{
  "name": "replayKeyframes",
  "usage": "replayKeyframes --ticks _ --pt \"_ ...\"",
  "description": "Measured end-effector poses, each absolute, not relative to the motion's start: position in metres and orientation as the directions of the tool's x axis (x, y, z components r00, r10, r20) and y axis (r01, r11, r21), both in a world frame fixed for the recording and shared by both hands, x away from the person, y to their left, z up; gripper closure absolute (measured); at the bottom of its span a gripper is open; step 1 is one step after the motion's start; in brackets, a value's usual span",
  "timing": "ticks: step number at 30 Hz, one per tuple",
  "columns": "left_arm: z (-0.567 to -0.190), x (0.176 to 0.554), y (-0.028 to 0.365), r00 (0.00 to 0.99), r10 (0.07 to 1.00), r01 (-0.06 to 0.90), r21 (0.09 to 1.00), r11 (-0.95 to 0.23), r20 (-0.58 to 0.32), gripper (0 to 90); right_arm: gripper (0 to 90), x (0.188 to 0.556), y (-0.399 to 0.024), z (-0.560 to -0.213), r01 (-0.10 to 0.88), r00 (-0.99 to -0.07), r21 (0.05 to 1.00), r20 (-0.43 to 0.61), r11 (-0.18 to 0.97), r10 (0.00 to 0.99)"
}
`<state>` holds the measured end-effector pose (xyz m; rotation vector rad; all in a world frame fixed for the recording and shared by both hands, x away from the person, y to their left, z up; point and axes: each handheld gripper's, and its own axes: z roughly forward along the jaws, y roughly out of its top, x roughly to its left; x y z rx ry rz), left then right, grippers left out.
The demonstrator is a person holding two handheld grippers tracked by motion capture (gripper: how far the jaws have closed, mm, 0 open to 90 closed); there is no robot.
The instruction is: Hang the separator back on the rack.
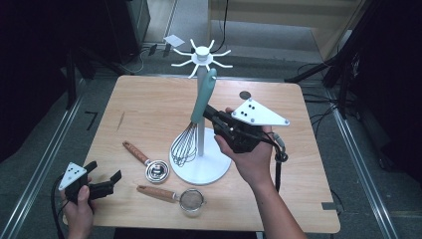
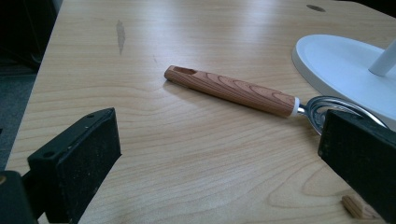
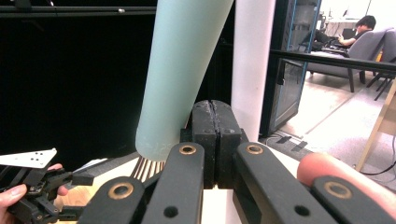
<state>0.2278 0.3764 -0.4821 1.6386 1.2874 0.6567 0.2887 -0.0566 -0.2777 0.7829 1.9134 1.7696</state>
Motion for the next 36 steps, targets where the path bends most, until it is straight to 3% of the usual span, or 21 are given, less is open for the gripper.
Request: replayKeyframes --ticks 20,34,36 --pt "-0.482 0.228 0.377 0.312 0.941 0.452 0.892 -0.025 -0.132 0.0 90.0 0.290 -0.065 -0.260 0.099 -0.702 0.994 0.101 -0.044 0.705" --pt "-0.482 0.228 0.376 0.317 0.939 0.452 0.892 -0.027 -0.132 0.0 90.0 0.283 -0.063 -0.265 0.061 -0.720 0.996 0.087 -0.061 0.689" --pt "-0.482 0.228 0.376 0.303 0.945 0.453 0.891 -0.026 -0.127 5.2 90.0 0.282 -0.064 -0.268 0.056 -0.721 0.997 0.074 -0.049 0.689"
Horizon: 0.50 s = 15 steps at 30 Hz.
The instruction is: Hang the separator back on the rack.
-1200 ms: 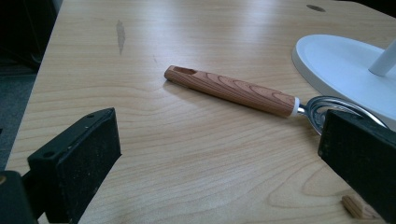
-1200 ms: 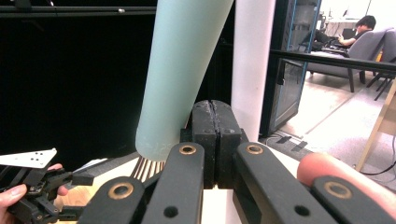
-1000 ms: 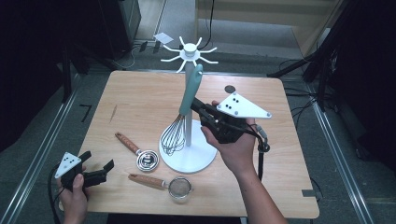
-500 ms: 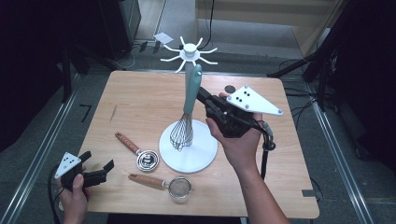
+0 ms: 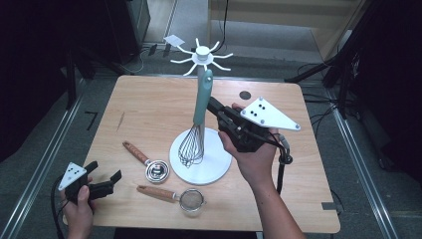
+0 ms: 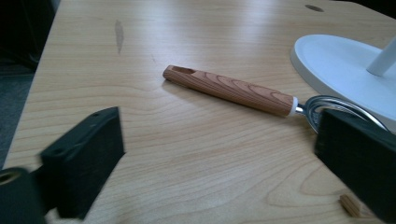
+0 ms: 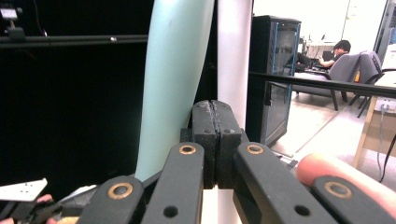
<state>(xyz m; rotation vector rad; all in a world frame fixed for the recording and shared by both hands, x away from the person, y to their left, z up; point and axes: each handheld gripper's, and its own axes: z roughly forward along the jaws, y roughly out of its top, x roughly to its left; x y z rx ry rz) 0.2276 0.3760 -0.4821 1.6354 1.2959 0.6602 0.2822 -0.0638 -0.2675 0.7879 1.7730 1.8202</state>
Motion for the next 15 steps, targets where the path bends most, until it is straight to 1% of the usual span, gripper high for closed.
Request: replayKeyframes --ticks 2,3,9,15 --pt "-0.482 0.227 0.375 0.294 0.948 0.454 0.891 -0.028 -0.120 12.6 90.0 0.282 -0.066 -0.270 0.064 -0.718 0.997 0.076 -0.043 0.692" --pt "-0.482 0.227 0.375 0.295 0.948 0.454 0.890 -0.032 -0.117 13.4 90.0 0.282 -0.067 -0.270 0.069 -0.718 0.997 0.080 -0.043 0.691" --pt "-0.482 0.228 0.376 0.294 0.947 0.456 0.890 -0.024 -0.125 13.3 89.5 0.284 -0.078 -0.276 0.078 -0.694 0.996 0.079 -0.035 0.716" --pt "-0.482 0.228 0.376 0.296 0.946 0.456 0.890 -0.020 -0.131 12.1 87.8 0.286 -0.088 -0.292 0.110 -0.667 0.994 0.092 -0.025 0.739"
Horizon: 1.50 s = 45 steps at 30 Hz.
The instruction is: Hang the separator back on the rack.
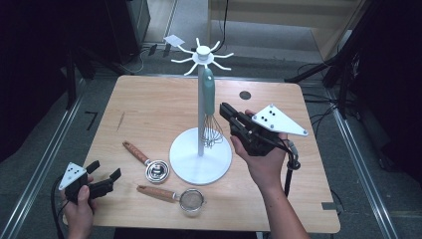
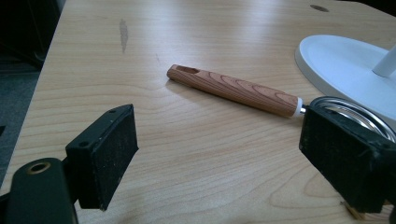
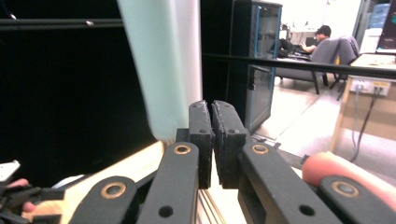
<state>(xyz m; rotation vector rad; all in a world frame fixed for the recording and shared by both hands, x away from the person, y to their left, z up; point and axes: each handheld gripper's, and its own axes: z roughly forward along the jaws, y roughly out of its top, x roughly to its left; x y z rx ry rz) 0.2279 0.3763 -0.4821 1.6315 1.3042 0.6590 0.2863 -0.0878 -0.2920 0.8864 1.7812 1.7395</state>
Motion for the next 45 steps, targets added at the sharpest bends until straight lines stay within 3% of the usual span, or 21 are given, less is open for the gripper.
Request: replayKeyframes --ticks 12,14,26,45 --pt "-0.482 0.228 0.376 0.308 0.943 0.458 0.888 -0.031 -0.126 6.6 76.9 0.290 -0.125 -0.336 0.199 -0.563 0.980 0.124 -0.011 0.817" --pt "-0.482 0.228 0.376 0.312 0.942 0.458 0.888 -0.033 -0.125 3.1 72.9 0.289 -0.131 -0.345 0.214 -0.542 0.977 0.117 0.003 0.832" --pt "-0.482 0.227 0.375 0.325 0.937 0.455 0.890 -0.036 -0.128 3.0 47.6 0.285 -0.166 -0.402 0.326 -0.471 0.945 0.159 0.004 0.867" --pt "-0.482 0.228 0.374 0.321 0.939 0.463 0.885 -0.042 -0.123 3.0 40.7 0.257 -0.228 -0.470 0.443 -0.325 0.895 0.205 -0.043 0.923"
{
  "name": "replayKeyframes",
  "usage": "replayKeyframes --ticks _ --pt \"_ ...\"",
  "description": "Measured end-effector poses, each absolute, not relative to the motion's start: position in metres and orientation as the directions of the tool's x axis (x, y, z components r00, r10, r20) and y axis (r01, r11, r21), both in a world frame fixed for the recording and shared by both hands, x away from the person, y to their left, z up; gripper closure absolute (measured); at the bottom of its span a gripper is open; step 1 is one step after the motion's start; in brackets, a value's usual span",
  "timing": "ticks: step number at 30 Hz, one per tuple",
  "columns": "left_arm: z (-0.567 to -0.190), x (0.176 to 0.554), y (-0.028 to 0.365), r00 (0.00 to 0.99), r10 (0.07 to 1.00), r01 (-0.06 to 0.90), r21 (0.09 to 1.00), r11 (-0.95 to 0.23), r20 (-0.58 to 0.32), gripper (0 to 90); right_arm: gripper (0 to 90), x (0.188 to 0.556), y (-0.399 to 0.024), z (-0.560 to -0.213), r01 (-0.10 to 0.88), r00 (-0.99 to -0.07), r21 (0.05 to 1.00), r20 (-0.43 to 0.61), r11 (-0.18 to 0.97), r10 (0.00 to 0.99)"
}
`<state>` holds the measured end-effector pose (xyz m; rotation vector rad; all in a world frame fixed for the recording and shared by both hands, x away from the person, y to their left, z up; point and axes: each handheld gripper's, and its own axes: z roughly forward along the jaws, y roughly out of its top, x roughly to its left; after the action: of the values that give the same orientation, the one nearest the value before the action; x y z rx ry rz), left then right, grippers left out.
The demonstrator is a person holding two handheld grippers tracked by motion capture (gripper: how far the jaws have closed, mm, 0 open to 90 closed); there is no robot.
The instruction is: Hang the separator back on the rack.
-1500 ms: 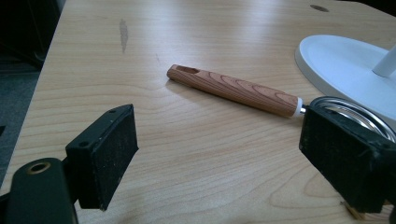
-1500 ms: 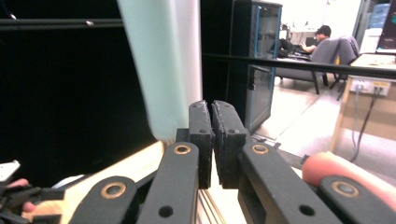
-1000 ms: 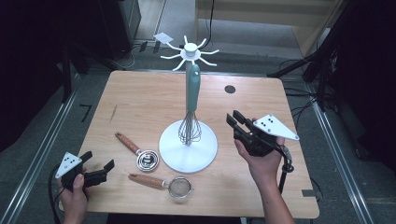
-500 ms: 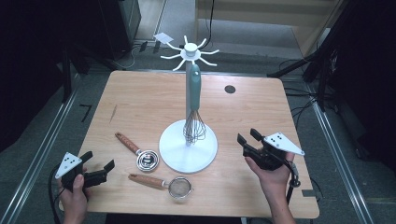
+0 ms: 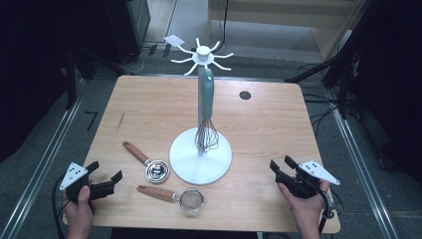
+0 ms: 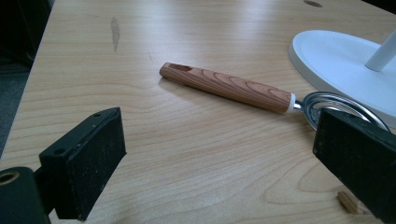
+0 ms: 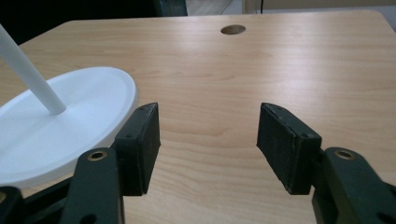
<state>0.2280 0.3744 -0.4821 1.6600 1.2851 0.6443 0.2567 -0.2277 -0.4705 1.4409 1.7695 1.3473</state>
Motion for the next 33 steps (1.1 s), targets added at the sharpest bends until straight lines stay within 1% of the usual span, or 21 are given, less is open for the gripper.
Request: replayKeyframes --ticks 5,10,11,15,17,19,20,22,25,28,33 --pt "-0.482 0.229 0.373 0.316 0.942 0.477 0.877 -0.055 -0.112 3.0 40.8 0.252 -0.236 -0.481 0.470 -0.302 0.882 0.185 -0.023 0.935" --pt "-0.482 0.230 0.372 0.302 0.947 0.496 0.866 -0.060 -0.107 3.1 40.9 0.246 -0.246 -0.487 0.491 -0.274 0.870 0.208 -0.049 0.939" --pt "-0.482 0.230 0.372 0.322 0.940 0.495 0.866 -0.070 -0.109 3.1 40.8 0.245 -0.247 -0.488 0.492 -0.276 0.869 0.208 -0.048 0.938" --pt "-0.482 0.230 0.366 0.334 0.941 0.498 0.859 -0.120 -0.062 3.4 40.9 0.244 -0.249 -0.492 0.507 -0.277 0.861 0.206 -0.040 0.939" --pt "-0.482 0.231 0.362 0.328 0.944 0.502 0.852 -0.149 -0.028 6.0 40.9 0.243 -0.249 -0.492 0.510 -0.273 0.859 0.213 -0.046 0.938" --pt "-0.483 0.230 0.358 0.318 0.948 0.504 0.847 -0.168 -0.001 10.1 41.0 0.243 -0.249 -0.491 0.512 -0.270 0.857 0.222 -0.055 0.937" --pt "-0.483 0.230 0.357 0.310 0.951 0.503 0.846 -0.176 0.013 15.3 41.0 0.243 -0.249 -0.491 0.510 -0.277 0.859 0.213 -0.045 0.937" --pt "-0.483 0.229 0.355 0.320 0.947 0.503 0.844 -0.186 0.018 20.0 41.1 0.243 -0.247 -0.491 0.511 -0.278 0.859 0.203 -0.034 0.939" --pt "-0.482 0.227 0.353 0.331 0.943 0.505 0.842 -0.191 0.015 33.2 41.5 0.243 -0.245 -0.491 0.515 -0.283 0.856 0.208 -0.034 0.936" --pt "-0.479 0.224 0.352 0.328 0.945 0.510 0.846 -0.157 -0.022 48.7 41.8 0.243 -0.238 -0.490 0.517 -0.297 0.856 0.209 -0.027 0.932" --pt "-0.479 0.221 0.346 0.353 0.931 0.542 0.830 -0.127 -0.088 68.9 42.0 0.239 -0.215 -0.485 0.512 -0.356 0.859 0.193 0.018 0.914"
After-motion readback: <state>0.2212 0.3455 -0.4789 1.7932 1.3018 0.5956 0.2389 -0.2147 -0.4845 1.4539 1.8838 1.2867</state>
